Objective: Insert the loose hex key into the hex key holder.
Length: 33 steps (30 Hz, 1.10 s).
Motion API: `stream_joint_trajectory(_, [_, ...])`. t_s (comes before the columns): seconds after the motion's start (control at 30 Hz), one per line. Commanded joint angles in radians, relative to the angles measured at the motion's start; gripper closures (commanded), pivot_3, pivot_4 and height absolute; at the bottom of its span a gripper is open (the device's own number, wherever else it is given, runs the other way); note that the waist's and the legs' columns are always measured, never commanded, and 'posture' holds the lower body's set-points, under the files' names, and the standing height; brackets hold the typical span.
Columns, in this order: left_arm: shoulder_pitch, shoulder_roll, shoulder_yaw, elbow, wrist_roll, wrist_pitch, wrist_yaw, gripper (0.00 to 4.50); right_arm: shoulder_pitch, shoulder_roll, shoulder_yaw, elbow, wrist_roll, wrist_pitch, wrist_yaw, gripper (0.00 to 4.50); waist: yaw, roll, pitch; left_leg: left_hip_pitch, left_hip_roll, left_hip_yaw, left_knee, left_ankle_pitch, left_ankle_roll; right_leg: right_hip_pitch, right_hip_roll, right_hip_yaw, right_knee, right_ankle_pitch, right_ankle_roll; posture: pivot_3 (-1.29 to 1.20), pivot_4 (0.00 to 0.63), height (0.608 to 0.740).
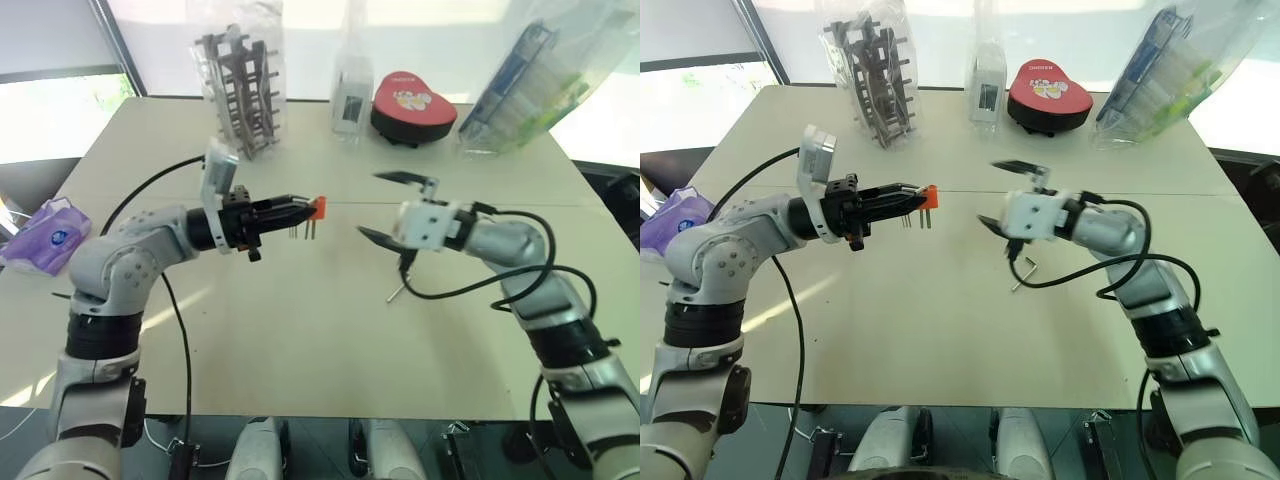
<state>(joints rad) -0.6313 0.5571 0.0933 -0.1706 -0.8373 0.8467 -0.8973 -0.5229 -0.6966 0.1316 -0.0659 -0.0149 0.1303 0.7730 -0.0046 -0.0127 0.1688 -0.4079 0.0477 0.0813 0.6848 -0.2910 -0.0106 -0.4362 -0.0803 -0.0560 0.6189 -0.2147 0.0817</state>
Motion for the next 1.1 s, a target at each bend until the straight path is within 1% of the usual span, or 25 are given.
stream_joint_trajectory(0.03, [0.005,0.003,0.022,-0.060,-0.005,-0.021,0.018,4.27,0.024,-0.055,-0.091,-0.207,0.216,0.612,0.069,0.02,0.000,0.000,0.000,0.000,0.000,0.000,0.000,0.000,0.000,0.000,0.000,0.000,0.000,0.000,0.000,0.00,0.150,0.740])
stream_joint_trajectory(0.1, [0.012,0.000,0.023,-0.069,-0.007,-0.023,0.030,4.27,0.053,-0.086,-0.107,-0.296,0.290,0.875,0.071,0.02,-0.002,0.001,0.000,0.000,0.000,-0.002,0.000,0.000,0.000,0.000,0.000,0.000,0.001,0.000,0.000,0.00,0.150,0.740])
stream_joint_trajectory(0.17, [0.016,-0.004,0.021,-0.075,-0.006,-0.026,0.037,4.27,0.055,-0.058,-0.135,-0.340,0.332,1.069,0.022,0.02,-0.007,0.001,0.000,0.001,0.000,-0.002,-0.001,0.000,0.001,0.000,0.001,0.000,0.001,0.000,0.000,0.00,0.150,0.740])
stream_joint_trajectory(0.33, [0.018,-0.013,0.015,-0.078,-0.003,-0.030,0.049,4.27,0.023,0.038,-0.132,-0.351,0.318,1.296,-0.136,0.02,-0.006,0.000,0.000,0.001,0.000,-0.002,-0.001,0.000,0.001,-0.001,0.001,0.000,0.001,0.000,-0.001,0.00,0.150,0.740])
stream_joint_trajectory(0.43, [0.018,-0.014,0.013,-0.081,-0.004,-0.031,0.056,4.27,-0.010,0.111,-0.141,-0.350,0.317,1.373,-0.210,0.02,-0.005,0.000,0.000,0.000,0.000,-0.002,-0.001,0.000,0.001,-0.001,0.001,0.000,0.001,0.000,0.000,0.00,0.150,0.740])
stream_joint_trajectory(0.6, [0.024,-0.009,0.018,-0.092,-0.005,-0.029,0.064,4.27,-0.036,0.168,-0.111,-0.329,0.288,1.420,-0.321,0.02,-0.003,0.000,0.000,-0.001,0.000,-0.002,-0.001,0.000,0.001,-0.002,0.001,0.000,0.001,0.000,0.000,0.00,0.150,0.740])
stream_joint_trajectory(0.7, [0.031,-0.006,0.021,-0.104,-0.005,-0.028,0.074,4.27,-0.044,0.164,-0.064,-0.333,0.276,1.430,-0.363,0.02,-0.005,0.000,0.000,-0.001,0.000,-0.002,-0.001,0.000,0.001,-0.002,0.001,0.000,0.001,0.000,0.000,0.00,0.150,0.740])
stream_joint_trajectory(0.9, [0.040,-0.008,0.023,-0.118,-0.003,-0.030,0.096,4.27,-0.033,0.134,-0.006,-0.355,0.290,1.412,-0.382,0.02,-0.006,0.000,0.000,-0.001,0.000,-0.002,-0.001,0.000,0.001,-0.002,0.001,0.000,0.001,0.000,0.000,0.00,0.150,0.740])
stream_joint_trajectory(1.0, [0.044,-0.010,0.021,-0.124,-0.005,-0.032,0.104,4.27,-0.032,0.135,0.003,-0.345,0.290,1.398,-0.391,0.82,-0.006,0.000,0.000,-0.001,0.000,-0.002,-0.001,0.000,0.001,-0.002,0.001,0.000,0.001,0.000,0.000,0.00,0.150,0.740])
stream_joint_trajectory(1.1, [0.049,-0.009,0.022,-0.126,-0.001,-0.037,0.108,4.27,-0.039,0.139,0.015,-0.331,0.292,1.392,-0.394,2.36,-0.005,0.000,0.000,-0.001,0.000,-0.002,-0.001,0.000,0.001,-0.002,0.001,0.000,0.001,0.000,0.000,0.00,0.150,0.740])
